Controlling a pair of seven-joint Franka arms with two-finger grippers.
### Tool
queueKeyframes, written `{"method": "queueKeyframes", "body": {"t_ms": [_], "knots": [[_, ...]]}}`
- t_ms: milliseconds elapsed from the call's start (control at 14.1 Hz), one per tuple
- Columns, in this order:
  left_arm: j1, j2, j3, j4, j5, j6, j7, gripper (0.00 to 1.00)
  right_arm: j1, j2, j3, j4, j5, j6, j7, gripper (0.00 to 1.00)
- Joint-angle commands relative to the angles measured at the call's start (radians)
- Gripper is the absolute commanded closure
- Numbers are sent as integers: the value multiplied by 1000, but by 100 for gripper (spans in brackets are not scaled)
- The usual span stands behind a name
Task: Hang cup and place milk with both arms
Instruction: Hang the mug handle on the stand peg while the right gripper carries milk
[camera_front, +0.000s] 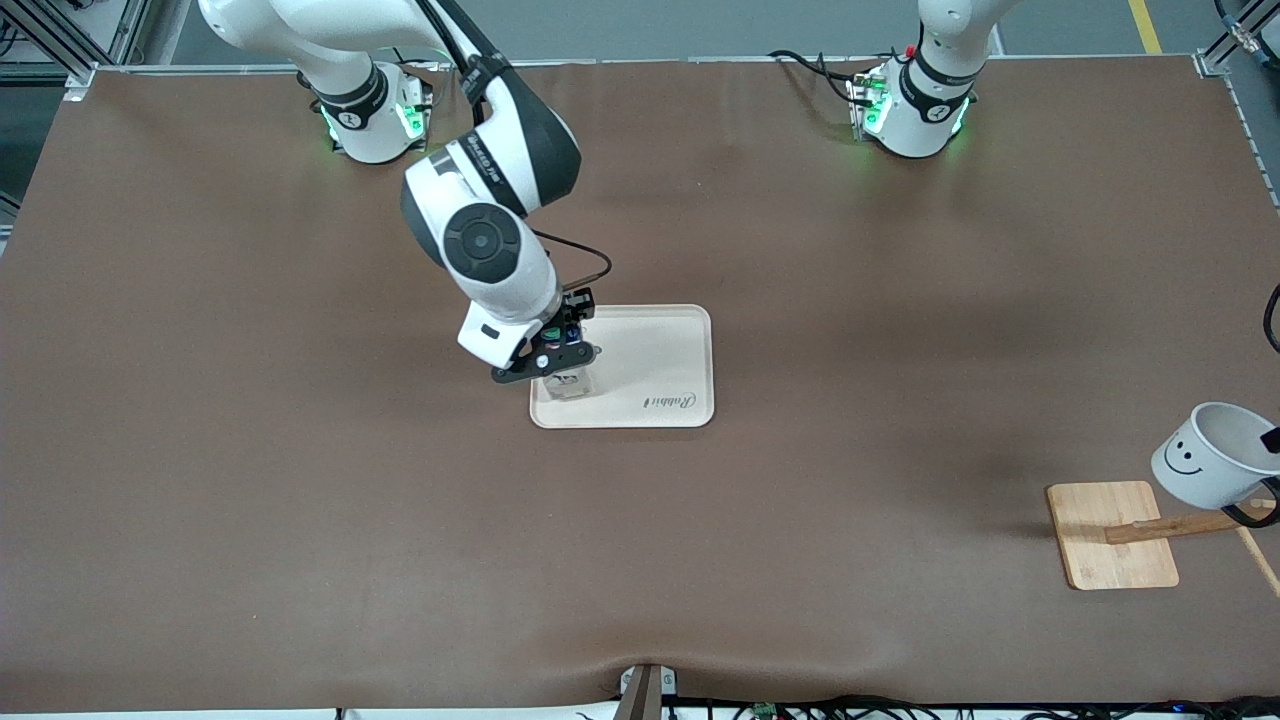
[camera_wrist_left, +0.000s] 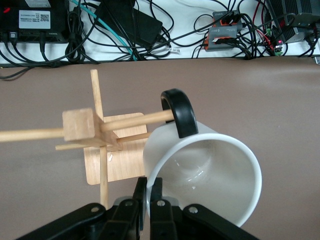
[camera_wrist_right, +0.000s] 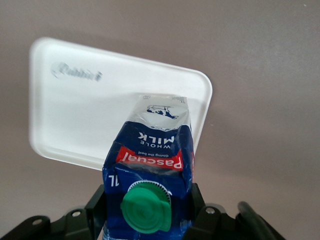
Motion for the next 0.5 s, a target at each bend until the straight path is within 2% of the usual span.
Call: {"method": "queueKeyframes", "body": {"t_ms": [0, 142, 284, 426], "knots": [[7, 16, -7, 27, -22, -8, 16, 100, -93, -3, 4, 127, 60, -167, 18, 100], [8, 34, -5, 38, -19, -8, 17, 100, -177, -10, 3, 173, 60, -278, 9, 100], [10, 53, -5, 55, -18, -8, 19, 100, -244, -52, 1, 161, 49, -329, -33, 100], [12, 68, -5, 67, -18, -8, 19, 100, -306, -101, 1, 105, -38, -369, -70, 100]]}}
